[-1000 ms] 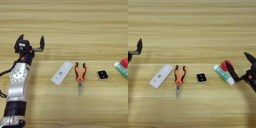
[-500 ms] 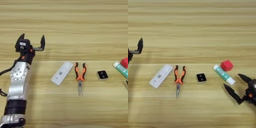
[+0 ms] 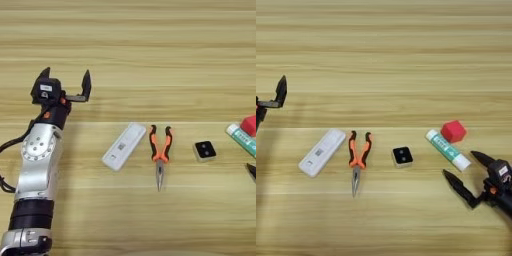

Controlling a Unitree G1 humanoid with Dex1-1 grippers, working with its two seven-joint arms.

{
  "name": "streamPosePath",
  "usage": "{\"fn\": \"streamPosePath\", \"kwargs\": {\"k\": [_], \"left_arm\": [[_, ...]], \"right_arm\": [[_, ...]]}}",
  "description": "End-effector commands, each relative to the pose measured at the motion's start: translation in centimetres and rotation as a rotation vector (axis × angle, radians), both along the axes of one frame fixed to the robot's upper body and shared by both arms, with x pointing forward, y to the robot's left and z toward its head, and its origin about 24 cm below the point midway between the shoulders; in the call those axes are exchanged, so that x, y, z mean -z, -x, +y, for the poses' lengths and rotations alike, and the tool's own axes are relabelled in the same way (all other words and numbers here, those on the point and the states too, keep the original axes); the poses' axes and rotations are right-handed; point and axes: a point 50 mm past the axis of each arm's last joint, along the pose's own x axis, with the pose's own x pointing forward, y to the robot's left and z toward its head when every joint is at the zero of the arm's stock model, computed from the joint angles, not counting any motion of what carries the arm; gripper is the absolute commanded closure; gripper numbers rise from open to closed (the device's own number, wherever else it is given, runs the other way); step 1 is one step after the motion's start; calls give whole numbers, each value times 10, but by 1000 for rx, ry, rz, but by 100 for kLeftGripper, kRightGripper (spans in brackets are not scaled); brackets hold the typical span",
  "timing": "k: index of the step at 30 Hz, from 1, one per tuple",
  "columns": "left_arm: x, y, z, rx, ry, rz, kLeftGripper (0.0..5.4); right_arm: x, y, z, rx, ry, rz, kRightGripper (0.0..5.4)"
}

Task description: Move the objects on the table

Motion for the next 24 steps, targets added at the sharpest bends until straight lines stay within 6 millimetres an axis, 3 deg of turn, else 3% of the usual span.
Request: {"fn": "streamPosePath", "kwargs": {"k": [1,24], "left_arm": [[0,0,-2,14,11,5,0],[-2,0,-3,24,12,-6,0]], "right_arm": [[5,-3,4,-7,6,5,17],[15,-3,1,3,30,62,269]]}}
